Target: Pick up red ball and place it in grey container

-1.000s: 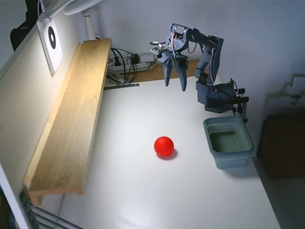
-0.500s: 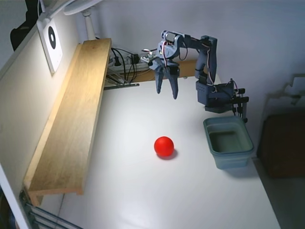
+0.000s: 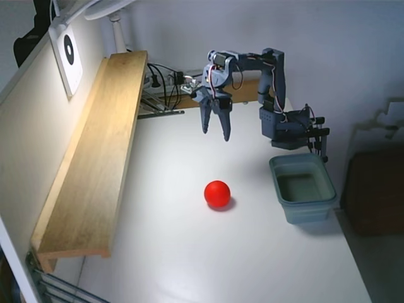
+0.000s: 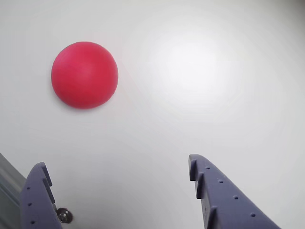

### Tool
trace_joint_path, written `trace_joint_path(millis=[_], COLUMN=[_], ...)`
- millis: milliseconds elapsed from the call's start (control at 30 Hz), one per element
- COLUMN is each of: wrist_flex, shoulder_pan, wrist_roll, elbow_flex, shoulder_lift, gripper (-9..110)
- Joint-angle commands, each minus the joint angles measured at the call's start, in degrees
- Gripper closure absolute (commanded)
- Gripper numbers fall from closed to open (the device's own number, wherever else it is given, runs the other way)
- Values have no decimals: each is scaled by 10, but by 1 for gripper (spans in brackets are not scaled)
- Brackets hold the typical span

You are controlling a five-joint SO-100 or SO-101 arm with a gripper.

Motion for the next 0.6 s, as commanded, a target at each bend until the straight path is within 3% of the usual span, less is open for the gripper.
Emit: trace_joint_path(millis=[0,567], wrist_flex=[-36,-179], shoulder_pan=[-4,-4], wrist_roll=[1,1], elbow_flex=[40,225], shoulder_lift=[47,89], gripper=[63,63])
